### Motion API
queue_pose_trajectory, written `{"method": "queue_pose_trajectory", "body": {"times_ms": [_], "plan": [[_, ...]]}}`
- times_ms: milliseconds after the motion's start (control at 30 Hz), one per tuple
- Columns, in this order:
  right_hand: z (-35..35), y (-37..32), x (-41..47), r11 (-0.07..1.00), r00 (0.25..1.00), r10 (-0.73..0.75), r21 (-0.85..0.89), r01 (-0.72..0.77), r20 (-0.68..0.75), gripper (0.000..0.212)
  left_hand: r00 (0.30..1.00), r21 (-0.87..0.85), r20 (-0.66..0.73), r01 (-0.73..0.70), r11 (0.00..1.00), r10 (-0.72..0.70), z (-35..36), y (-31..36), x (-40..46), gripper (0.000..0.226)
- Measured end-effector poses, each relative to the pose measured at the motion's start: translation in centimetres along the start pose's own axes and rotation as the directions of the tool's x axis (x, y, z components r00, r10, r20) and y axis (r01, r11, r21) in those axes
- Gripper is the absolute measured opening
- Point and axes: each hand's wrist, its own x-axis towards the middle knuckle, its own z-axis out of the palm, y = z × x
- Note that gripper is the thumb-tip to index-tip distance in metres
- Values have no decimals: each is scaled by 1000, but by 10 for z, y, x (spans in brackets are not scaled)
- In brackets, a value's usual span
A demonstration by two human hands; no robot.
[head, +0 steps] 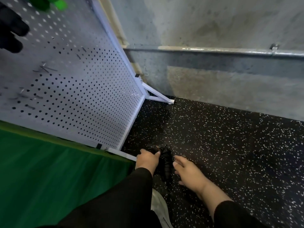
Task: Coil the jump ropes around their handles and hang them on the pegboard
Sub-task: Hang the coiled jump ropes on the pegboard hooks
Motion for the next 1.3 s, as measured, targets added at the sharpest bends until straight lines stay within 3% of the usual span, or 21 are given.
{"method": "queue_pose_trajectory", "body": {"times_ms": [233,400,500,567,667,767,867,967,1100,1167,1233,1300], "plan": [[1,-7,9,992,999,49,116,-46,-16,50,992,14,34,120,993,-120,27,-3,28,70],[-2,-8,8,987,993,81,145,-67,-88,45,998,-40,23,59,997,-58,25,1,32,48],[-4,-15,4,987,986,75,151,-52,-149,44,999,42,15,-38,998,37,11,10,17,48],[-5,-24,-3,985,982,56,170,-24,-182,45,999,-54,3,-34,998,34,0,14,9,47],[-9,-47,-16,980,977,2,194,41,-215,47,1000,-433,-21,-19,901,11,-16,22,-17,44],[-15,-76,-30,968,965,-62,220,121,-255,51,980,-539,-120,-199,818,160,-43,42,-59,53],[-22,-114,-46,918,946,-126,328,225,-298,60,913,-528,-197,-406,746,358,-73,62,-108,63],[-28,-159,-67,803,917,-248,463,374,-312,65,785,-453,-276,-615,646,554,-102,70,-160,69],[-38,-214,-108,715,823,-436,415,563,-365,42,568,-250,-274,-821,513,776,-134,56,-220,81],[-42,-230,-130,697,795,-474,391,601,-378,33,504,-273,-229,-854,442,833,-149,44,-239,82],[-43,-239,-148,681,791,-510,403,611,-338,30,489,-407,-286,-841,357,824,-165,31,-246,66],[-40,-241,-160,700,800,-537,387,600,-269,32,571,-569,-372,-763,306,732,-181,18,-247,53]]}}
